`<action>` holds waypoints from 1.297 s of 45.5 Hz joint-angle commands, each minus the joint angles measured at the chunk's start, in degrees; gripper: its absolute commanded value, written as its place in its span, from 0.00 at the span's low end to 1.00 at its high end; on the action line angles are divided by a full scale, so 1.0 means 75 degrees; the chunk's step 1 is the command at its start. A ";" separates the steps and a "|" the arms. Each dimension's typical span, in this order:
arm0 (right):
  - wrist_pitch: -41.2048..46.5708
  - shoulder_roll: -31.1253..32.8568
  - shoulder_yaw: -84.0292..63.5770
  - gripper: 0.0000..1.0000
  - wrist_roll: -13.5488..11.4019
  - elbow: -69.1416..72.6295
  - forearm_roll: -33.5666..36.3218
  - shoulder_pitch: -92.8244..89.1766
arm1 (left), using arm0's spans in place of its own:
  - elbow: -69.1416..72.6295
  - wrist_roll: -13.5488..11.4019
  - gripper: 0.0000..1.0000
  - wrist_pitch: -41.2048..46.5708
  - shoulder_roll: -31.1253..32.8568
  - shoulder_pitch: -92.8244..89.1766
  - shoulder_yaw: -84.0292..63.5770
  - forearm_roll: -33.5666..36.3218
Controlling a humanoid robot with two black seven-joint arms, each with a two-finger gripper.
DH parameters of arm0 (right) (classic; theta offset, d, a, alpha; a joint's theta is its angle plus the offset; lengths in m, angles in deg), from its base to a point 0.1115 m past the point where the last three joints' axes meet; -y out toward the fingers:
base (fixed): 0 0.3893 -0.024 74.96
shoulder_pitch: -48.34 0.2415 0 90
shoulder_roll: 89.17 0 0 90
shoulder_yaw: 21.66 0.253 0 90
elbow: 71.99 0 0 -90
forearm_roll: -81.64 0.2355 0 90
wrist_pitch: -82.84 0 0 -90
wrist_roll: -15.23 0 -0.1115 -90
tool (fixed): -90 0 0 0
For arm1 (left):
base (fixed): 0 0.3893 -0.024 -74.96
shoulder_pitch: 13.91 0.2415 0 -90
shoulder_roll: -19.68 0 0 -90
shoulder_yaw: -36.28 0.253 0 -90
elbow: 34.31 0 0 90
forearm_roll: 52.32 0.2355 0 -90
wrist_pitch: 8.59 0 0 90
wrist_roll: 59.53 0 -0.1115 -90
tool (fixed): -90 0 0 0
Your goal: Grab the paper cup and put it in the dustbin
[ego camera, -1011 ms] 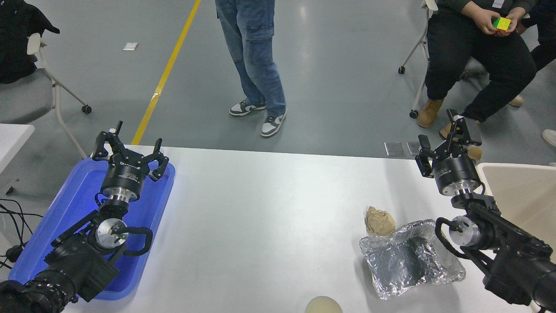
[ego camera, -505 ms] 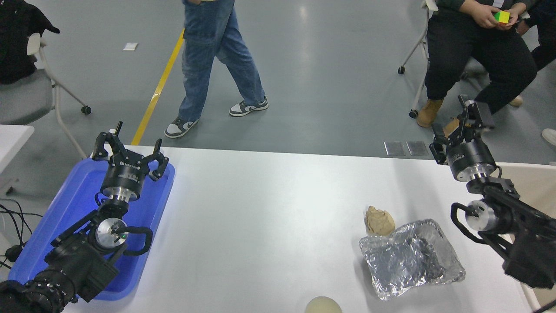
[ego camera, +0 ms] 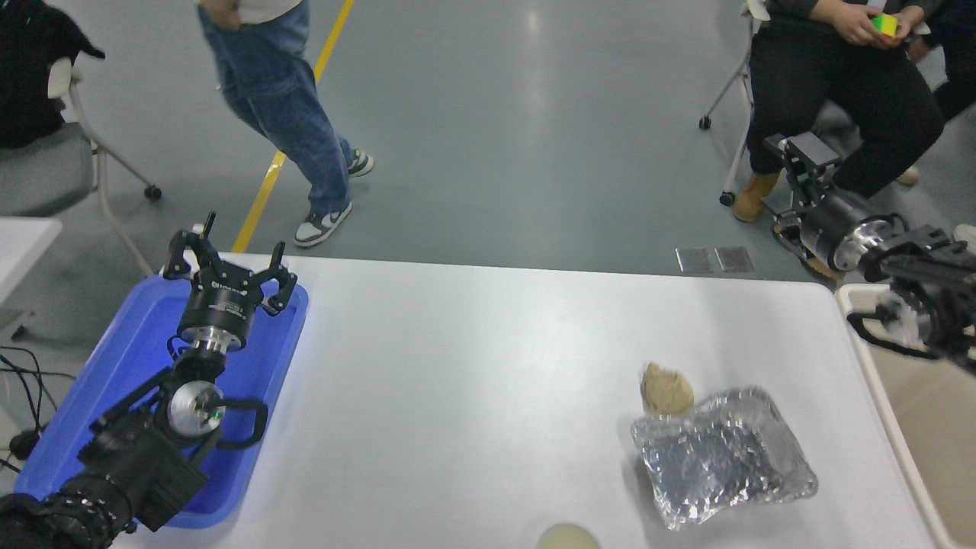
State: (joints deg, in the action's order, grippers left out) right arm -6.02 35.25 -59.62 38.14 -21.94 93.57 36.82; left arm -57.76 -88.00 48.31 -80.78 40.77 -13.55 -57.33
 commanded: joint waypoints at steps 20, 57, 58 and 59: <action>0.2062 -0.2971 -0.4337 1.00 -0.2610 0.0592 -0.1565 0.4243 | -0.0002 0.0000 1.00 -0.0004 0.0001 0.0010 0.0000 0.0000; 0.3937 -0.3793 -0.3458 1.00 -0.2598 0.3990 -0.3617 0.4982 | -0.0002 0.0000 1.00 0.0007 0.0001 0.0010 0.0000 -0.0011; 0.3926 -0.3712 -0.3459 1.00 -0.2598 0.4072 -0.3617 0.4982 | -0.0002 0.0000 1.00 0.0007 0.0001 0.0010 0.0000 -0.0011; 0.3926 -0.3641 -0.3459 1.00 -0.2586 0.4154 -0.3617 0.4970 | -0.0002 0.0000 1.00 0.0007 0.0001 0.0010 0.0000 -0.0011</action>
State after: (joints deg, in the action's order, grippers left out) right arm 22.12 6.41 -85.74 18.79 1.69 67.82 73.61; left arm -57.78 -88.01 48.36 -80.78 40.84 -13.55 -57.39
